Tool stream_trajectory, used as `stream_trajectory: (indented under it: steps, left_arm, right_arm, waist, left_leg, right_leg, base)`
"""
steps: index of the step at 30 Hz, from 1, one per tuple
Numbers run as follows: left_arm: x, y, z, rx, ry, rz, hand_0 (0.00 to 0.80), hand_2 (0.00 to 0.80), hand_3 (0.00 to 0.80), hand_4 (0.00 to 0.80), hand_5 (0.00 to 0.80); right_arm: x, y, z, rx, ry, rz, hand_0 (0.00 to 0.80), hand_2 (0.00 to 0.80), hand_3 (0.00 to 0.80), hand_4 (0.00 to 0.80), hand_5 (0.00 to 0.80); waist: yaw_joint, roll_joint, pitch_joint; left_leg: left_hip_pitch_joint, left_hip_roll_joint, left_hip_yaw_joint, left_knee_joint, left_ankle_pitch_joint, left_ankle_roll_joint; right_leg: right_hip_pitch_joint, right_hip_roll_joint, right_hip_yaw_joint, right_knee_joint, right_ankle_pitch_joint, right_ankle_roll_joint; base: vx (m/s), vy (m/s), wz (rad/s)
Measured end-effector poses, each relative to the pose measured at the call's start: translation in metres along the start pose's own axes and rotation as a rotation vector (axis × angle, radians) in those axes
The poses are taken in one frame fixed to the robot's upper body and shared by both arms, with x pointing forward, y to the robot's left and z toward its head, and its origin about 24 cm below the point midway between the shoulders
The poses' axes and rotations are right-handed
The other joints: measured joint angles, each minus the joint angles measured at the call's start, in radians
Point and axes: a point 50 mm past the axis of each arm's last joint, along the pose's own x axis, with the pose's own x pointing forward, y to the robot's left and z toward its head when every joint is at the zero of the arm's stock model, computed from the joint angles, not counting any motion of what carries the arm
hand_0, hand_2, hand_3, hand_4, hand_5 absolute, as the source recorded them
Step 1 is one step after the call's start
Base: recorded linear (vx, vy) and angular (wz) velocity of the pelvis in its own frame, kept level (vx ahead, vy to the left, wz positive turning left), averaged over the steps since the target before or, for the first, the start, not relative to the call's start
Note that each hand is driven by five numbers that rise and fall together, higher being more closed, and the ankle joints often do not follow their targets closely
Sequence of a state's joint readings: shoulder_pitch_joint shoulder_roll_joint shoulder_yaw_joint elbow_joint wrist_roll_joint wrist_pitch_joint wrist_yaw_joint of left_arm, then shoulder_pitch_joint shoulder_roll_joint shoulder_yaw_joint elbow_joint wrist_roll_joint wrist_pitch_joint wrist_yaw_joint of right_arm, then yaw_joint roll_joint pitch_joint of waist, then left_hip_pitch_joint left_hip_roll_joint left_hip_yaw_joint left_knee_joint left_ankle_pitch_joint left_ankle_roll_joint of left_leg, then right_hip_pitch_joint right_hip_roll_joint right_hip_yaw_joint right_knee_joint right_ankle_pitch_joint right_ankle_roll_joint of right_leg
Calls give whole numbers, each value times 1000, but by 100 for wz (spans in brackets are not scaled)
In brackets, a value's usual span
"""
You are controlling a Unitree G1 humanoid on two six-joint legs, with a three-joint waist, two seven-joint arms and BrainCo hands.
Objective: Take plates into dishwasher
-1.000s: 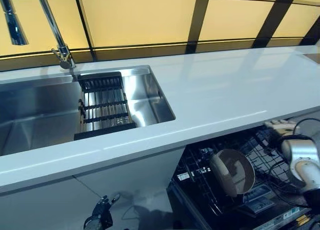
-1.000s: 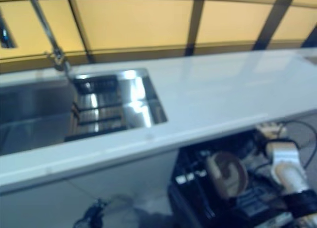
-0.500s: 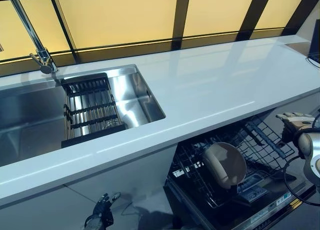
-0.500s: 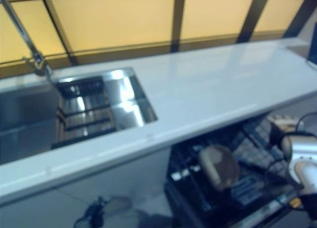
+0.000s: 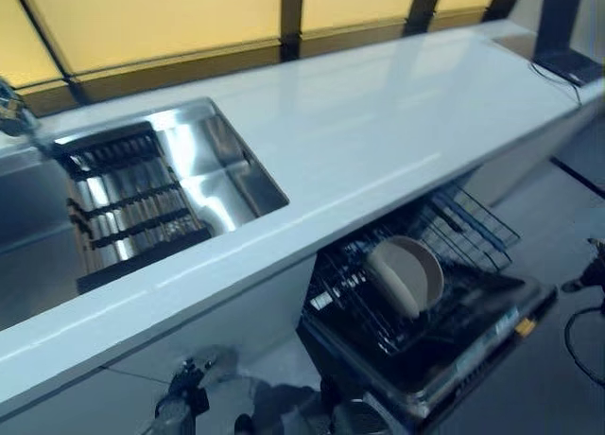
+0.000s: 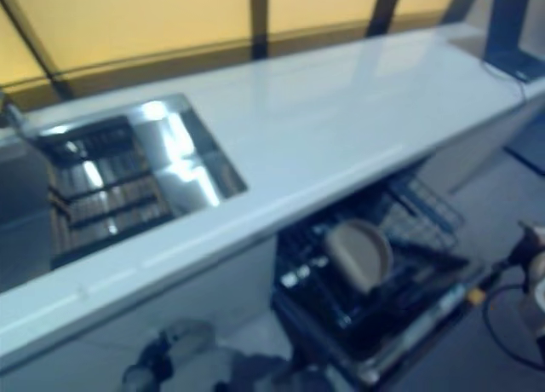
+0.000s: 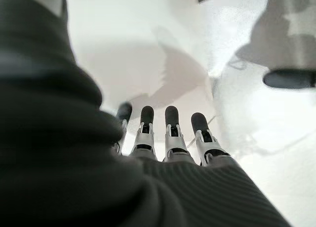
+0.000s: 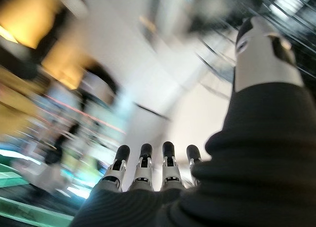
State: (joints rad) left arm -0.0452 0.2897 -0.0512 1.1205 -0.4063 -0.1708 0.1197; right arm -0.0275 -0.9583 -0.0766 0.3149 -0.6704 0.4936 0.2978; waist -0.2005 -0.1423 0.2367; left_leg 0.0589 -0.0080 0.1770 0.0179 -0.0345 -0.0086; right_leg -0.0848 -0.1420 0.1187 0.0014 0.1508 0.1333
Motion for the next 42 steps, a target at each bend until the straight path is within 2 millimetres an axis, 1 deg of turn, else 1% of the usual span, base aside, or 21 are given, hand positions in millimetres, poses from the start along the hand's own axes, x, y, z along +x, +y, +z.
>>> stream_trajectory:
  steps: [1, 2, 4, 6, 7, 8, 10, 11, 12, 14, 15, 18, 20, 24, 27, 32, 37, 39, 40, 41, 42]
  left_arm:
    - [-1, 2, -2, 7, 8, 5, 0, 0, 0, 0, 0]
    - [-1, 3, -2, 11, 11, 9, 0, 0, 0, 0, 0]
    - [-3, 8, -9, 17, 28, 22, 0, 0, 0, 0, 0]
    - [-3, 11, -11, 21, 39, 38, 0, 0, 0, 0, 0]
    - [-2, 11, -9, 23, 47, 45, 0, 0, 0, 0, 0]
    - [-1, 14, -7, 30, 44, 52, 0, 0, 0, 0, 0]
    - [3, 25, 8, 57, 16, 73, 0, 0, 0, 0, 0]
    - [5, 32, 18, 81, -5, 85, 0, 0, 0, 0, 0]
    - [7, 34, 24, 88, -20, 89, 0, 0, 0, 0, 0]
    - [10, 21, 35, 75, -44, 57, 0, 0, 0, 0, 0]
    - [10, 17, 39, 58, -59, 46, 0, 0, 0, 0, 0]
    - [11, 16, 46, 38, -80, 41, 0, 0, 0, 0, 0]
    - [10, 14, 39, 38, -61, 36, 0, 0, 0, 0, 0]
    - [7, 16, 25, 47, -23, 40, 0, 0, 0, 0, 0]
    - [6, 17, 22, 68, -10, 42, 0, 0, 0, 0, 0]
    - [6, 19, 16, 90, 11, 48, 0, 0, 0, 0, 0]
    - [2, 27, 3, 79, 45, 71, 0, 0, 0, 0, 0]
    - [-2, 28, -10, 68, 79, 77, 0, 0, 0, 0, 0]
    - [-1, 25, -10, 65, 85, 68, 0, 0, 0, 0, 0]
    - [1, 19, -7, 60, 81, 53, 0, 0, 0, 0, 0]
    - [3, 13, -1, 52, 66, 33, 0, 0, 0, 0, 0]
  right_arm:
    - [0, 9, -3, 7, 9, 25, 0, 0, 0, 0, 0]
    - [0, 34, -13, 25, 44, 105, 0, 0, 0, 0, 0]
    - [-1, 61, -27, 33, 93, 178, 0, 0, 0, 0, 0]
    - [-3, 96, -43, 70, 172, 275, 0, 0, 0, 0, 0]
    - [-4, 113, -53, 72, 213, 322, 0, 0, 0, 0, 0]
    - [-5, 125, -57, 63, 236, 351, 0, 0, 0, 0, 0]
    - [-6, 143, -60, 75, 273, 392, 0, 0, 0, 0, 0]
    - [-3, 147, -55, 91, 280, 403, 0, 0, 0, 0, 0]
    - [6, 138, -41, 138, 267, 369, 0, 0, 0, 0, 0]
    - [16, 127, -24, 220, 245, 335, 0, 0, 0, 0, 0]
    - [17, 125, -19, 248, 236, 334, 0, 0, 0, 0, 0]
    - [14, 139, -14, 288, 241, 367, 0, 0, 0, 0, 0]
    - [7, 154, -23, 335, 289, 411, 0, 0, 0, 0, 0]
    - [-9, 183, -37, 481, 389, 501, 0, 0, 0, 0, 0]
    - [-21, 206, -38, 539, 444, 578, 0, 0, 0, 0, 0]
    - [-31, 221, -39, 627, 494, 657, 0, 0, 0, 0, 0]
    - [-48, 239, -48, 823, 612, 795, 0, 0, 0, 0, 0]
    - [-52, 243, -50, 960, 651, 808, 0, 0, 0, 0, 0]
    - [-52, 243, -49, 1019, 663, 803, 0, 0, 0, 0, 0]
    - [-56, 246, -54, 1068, 694, 799, 0, 0, 0, 0, 0]
    - [-62, 251, -58, 1111, 732, 794, 0, 0, 0, 0, 0]
  waist:
    - [-2, 3, 3]
    - [-4, 19, 13]
    - [0, 34, 14]
    - [19, 86, 13]
    - [56, 122, 10]
    - [90, 135, 2]
    - [140, 96, -3]
    - [173, 62, -7]
    - [202, 39, -6]
    - [215, 45, -12]
    - [217, 58, -21]
    - [218, 38, -46]
    - [217, 28, -64]
    - [216, 26, -73]
    - [216, 43, -87]
    - [216, 95, -115]
    - [223, 114, -113]
    - [224, 124, -99]
    - [216, 130, -88]
    - [205, 134, -84]
    - [191, 134, -80]
  left_leg:
    - [1, 0, 7, -4, 0, 2]
    - [7, 1, 17, -20, 3, 9]
    - [19, 5, 36, -44, 16, 24]
    - [19, 52, 64, -82, 47, 10]
    - [18, 94, 81, -89, 64, -11]
    - [10, 122, 86, -83, 72, -23]
    - [-11, 126, 68, -37, 69, -27]
    - [-32, 133, 51, -3, 68, -28]
    - [-74, 145, 38, 43, 61, -29]
    - [-120, 126, -20, 35, 53, -28]
    - [-126, 121, -23, 22, 49, -39]
    - [-123, 130, -44, 3, 66, -49]
    - [-105, 128, -47, -31, 89, -80]
    - [-65, 109, -48, -65, 104, -74]
    - [-50, 101, -48, -80, 109, -66]
    - [-47, 108, -58, -75, 110, -61]
    - [-58, 141, -75, -38, 108, -87]
    - [-70, 156, -76, -23, 112, -97]
    - [-95, 168, -65, -4, 127, -110]
    - [-117, 176, -43, -13, 152, -107]
    - [-135, 189, -10, -10, 143, -104]
  right_leg:
    - [-4, 2, -8, -1, 14, 7]
    - [-16, 6, -22, -1, 46, 30]
    - [-24, 3, -45, 9, 38, 36]
    - [-67, 23, -116, 145, -39, 3]
    - [-76, 27, -159, 243, -97, 9]
    - [-61, 23, -170, 286, -145, 21]
    - [18, 0, -179, 220, -163, 32]
    - [60, 7, -206, 106, -167, 19]
    - [84, 21, -232, 22, -150, -54]
    - [81, 50, -224, -38, -109, -79]
    - [82, 75, -226, -53, -100, -88]
    - [89, 94, -230, -80, -94, -94]
    - [95, 94, -235, -85, -89, -96]
    - [121, 74, -239, -86, -90, -81]
    - [131, 67, -241, -86, -90, -75]
    - [141, 75, -251, -86, -91, -77]
    - [160, 106, -268, -86, -98, -93]
    - [157, 136, -271, -71, -102, -115]
    - [146, 138, -291, -49, -117, -132]
    - [128, 137, -321, -36, -126, -145]
    - [115, 136, -348, -35, -124, -153]
  base:
    - [-152, 16, -50]
    - [-169, -21, -40]
    - [-188, -50, -29]
    - [-260, -143, -29]
    - [-327, -233, -44]
    - [-334, -272, -44]
    - [-241, -211, -29]
    - [-303, -301, -53]
    - [-362, -364, -52]
    - [-243, -247, -27]
    - [-104, -105, -15]
    - [-61, -78, 2]
    - [-83, -96, 8]
    - [-69, -86, 5]
    - [-141, -102, 2]
    - [-181, -161, 6]
    - [-190, -151, 10]
    - [-391, -99, 12]
    - [-369, -61, 60]
    - [-311, -23, 84]
    - [-287, 20, 78]
